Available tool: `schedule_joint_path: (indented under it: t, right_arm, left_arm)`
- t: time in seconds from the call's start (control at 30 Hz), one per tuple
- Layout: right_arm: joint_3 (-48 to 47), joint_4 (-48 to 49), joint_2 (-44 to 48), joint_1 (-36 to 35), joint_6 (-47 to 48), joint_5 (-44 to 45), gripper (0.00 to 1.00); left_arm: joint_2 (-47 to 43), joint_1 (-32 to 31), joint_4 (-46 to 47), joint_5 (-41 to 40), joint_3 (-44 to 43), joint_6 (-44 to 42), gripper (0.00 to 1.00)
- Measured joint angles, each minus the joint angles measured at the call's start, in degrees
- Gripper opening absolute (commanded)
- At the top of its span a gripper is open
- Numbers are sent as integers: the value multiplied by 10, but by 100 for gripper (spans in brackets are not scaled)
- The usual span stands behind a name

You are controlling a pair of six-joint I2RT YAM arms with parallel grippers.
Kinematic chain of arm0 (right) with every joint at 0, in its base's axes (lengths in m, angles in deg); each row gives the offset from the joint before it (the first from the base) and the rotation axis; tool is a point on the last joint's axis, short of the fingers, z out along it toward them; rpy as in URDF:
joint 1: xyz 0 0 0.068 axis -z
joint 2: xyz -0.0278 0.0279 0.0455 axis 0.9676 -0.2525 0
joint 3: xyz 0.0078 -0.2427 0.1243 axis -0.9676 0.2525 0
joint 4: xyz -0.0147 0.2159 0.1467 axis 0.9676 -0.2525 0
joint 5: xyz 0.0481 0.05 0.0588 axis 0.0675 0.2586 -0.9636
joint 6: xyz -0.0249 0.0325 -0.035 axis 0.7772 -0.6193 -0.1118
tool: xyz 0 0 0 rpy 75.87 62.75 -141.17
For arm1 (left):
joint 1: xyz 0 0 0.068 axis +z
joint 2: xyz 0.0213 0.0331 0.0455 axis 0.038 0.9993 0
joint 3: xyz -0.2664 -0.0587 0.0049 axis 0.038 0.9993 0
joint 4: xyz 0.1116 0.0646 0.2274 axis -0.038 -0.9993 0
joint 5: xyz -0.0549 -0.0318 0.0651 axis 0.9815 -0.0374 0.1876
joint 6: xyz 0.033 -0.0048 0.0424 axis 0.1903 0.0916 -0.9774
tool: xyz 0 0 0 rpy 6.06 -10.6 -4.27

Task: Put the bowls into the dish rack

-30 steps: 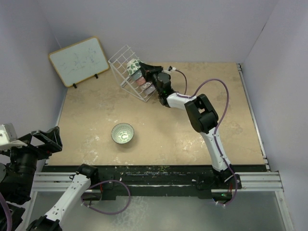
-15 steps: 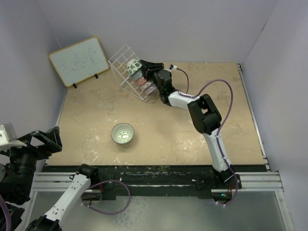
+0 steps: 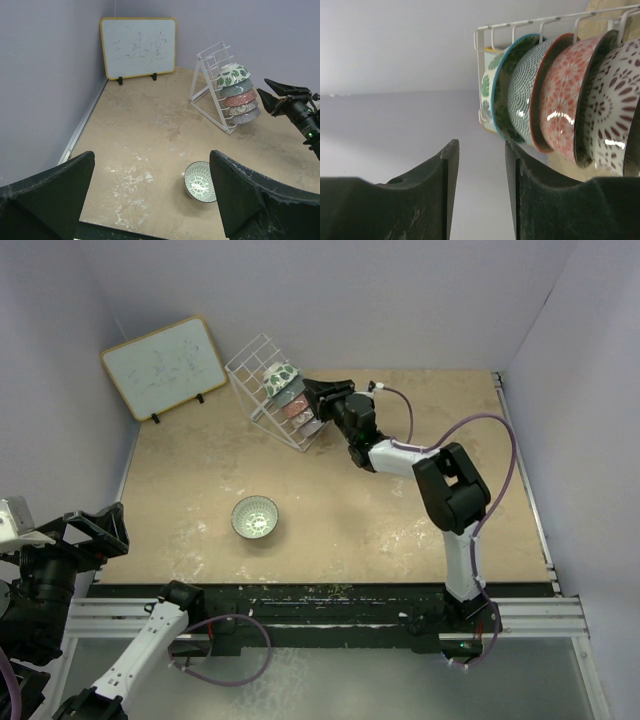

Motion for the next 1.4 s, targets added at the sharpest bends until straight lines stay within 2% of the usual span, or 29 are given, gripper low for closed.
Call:
schedule_joint_path:
  t: [0.2, 0.4, 0.47, 0.63, 0.83, 1.0, 1.4]
  right_arm:
    - [66, -34, 99, -10, 125, -28, 51]
    - [30, -174, 194, -95, 356, -53, 52]
    - [1, -221, 196, -125, 427, -72, 53]
    - [-13, -330, 191, -205, 591, -99, 64]
    - [-41, -454, 138, -309, 748, -100, 66]
    - [-48, -521, 100, -361, 829, -100, 66]
    - [-107, -579, 31, -376, 928, -50, 61]
  left_arm:
    - [0, -1, 1, 0, 1, 1, 99]
    - [0, -4, 7, 0, 8, 1, 99]
    - [0, -4, 11, 0, 14, 1, 99]
    - [0, -4, 14, 0, 26, 2, 99]
    - [0, -4, 17, 0, 28, 2, 99]
    - [0, -4, 22, 0, 38, 6, 99]
    - [0, -7, 25, 0, 39, 6, 99]
